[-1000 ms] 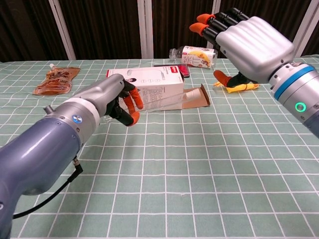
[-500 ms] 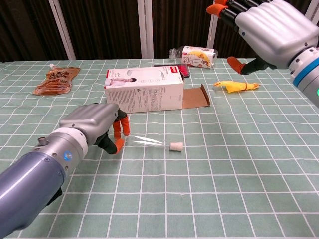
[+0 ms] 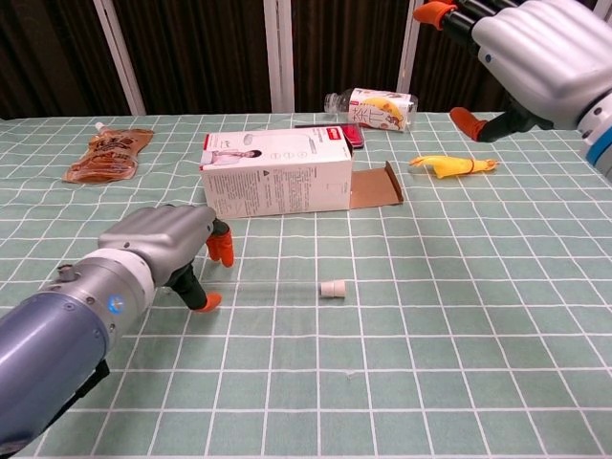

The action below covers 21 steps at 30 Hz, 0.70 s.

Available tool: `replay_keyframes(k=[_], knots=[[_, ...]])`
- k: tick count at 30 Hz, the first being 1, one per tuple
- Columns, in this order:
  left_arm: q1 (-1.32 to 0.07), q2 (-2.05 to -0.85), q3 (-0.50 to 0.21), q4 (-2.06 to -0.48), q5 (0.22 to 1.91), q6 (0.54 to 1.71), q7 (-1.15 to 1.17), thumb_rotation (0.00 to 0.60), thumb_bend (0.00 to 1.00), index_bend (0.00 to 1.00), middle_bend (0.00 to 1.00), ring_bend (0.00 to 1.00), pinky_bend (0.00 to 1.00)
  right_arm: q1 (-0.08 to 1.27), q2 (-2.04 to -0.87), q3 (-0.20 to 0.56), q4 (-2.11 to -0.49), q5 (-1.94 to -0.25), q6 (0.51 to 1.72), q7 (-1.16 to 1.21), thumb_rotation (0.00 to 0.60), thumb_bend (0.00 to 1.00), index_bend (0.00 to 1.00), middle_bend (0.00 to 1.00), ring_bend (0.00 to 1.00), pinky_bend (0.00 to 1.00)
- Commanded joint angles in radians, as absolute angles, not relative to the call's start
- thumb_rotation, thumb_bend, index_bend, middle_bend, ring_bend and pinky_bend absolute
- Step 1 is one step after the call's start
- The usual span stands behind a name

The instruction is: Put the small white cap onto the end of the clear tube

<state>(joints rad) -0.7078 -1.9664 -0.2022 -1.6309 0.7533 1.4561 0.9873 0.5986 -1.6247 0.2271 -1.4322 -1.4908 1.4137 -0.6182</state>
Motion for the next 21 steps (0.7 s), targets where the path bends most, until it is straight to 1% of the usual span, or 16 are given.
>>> replay_keyframes(k=[1, 5, 7, 9, 11, 13, 15, 18, 21], knots=[[-0.691, -1.926, -0.2, -1.687, 0.788, 1.471, 0.965, 0.6, 0.38, 0.37, 0.25, 0.06, 0.0, 0.582, -1.612, 0.22, -1.454, -1.489, 1.426, -0.613, 0.6, 0.46, 0.0, 0.0, 0.0, 0.0], [-0.647, -1.849, -0.159, -1.767, 0.936, 1.499, 0.841, 0.6, 0.37, 0.35, 0.23, 0.05, 0.0, 0.533, -1.58, 0.205, -1.508, -1.479, 1.465, -0.58, 0.6, 0.46, 0.0, 0.0, 0.0, 0.0], [-0.613, -1.791, -0.121, -1.804, 1.028, 1.521, 0.765, 0.6, 0.33, 0.29, 0.2, 0.03, 0.0, 0.494, -1.552, 0.194, -1.549, -1.457, 1.485, -0.555, 0.6, 0.46, 0.0, 0.0, 0.0, 0.0], [-0.583, -1.731, -0.088, -1.835, 1.093, 1.54, 0.709, 0.6, 0.26, 0.17, 0.15, 0.01, 0.0, 0.455, -1.519, 0.182, -1.592, -1.421, 1.493, -0.541, 0.6, 0.45, 0.0, 0.0, 0.0, 0.0], [-0.547, -1.65, -0.045, -1.869, 1.156, 1.557, 0.657, 0.6, 0.21, 0.11, 0.12, 0.0, 0.0, 0.404, -1.467, 0.163, -1.663, -1.355, 1.487, -0.528, 0.6, 0.42, 0.0, 0.0, 0.0, 0.0], [-0.518, -1.576, -0.005, -1.888, 1.215, 1.573, 0.613, 0.6, 0.19, 0.1, 0.11, 0.0, 0.0, 0.366, -1.419, 0.144, -1.714, -1.314, 1.48, -0.505, 0.6, 0.4, 0.0, 0.0, 0.0, 0.0], [-0.477, -1.489, 0.053, -1.884, 1.298, 1.603, 0.551, 0.6, 0.18, 0.09, 0.1, 0.0, 0.0, 0.323, -1.364, 0.113, -1.747, -1.286, 1.476, -0.471, 0.6, 0.4, 0.0, 0.0, 0.0, 0.0], [-0.42, -1.398, 0.116, -1.854, 1.391, 1.651, 0.456, 0.6, 0.18, 0.09, 0.1, 0.0, 0.0, 0.276, -1.312, 0.077, -1.754, -1.295, 1.49, -0.415, 0.6, 0.4, 0.0, 0.0, 0.0, 0.0], [-0.355, -1.332, 0.163, -1.824, 1.428, 1.709, 0.371, 0.6, 0.18, 0.09, 0.1, 0.0, 0.0, 0.234, -1.282, 0.05, -1.744, -1.319, 1.522, -0.367, 0.6, 0.4, 0.0, 0.0, 0.0, 0.0]])
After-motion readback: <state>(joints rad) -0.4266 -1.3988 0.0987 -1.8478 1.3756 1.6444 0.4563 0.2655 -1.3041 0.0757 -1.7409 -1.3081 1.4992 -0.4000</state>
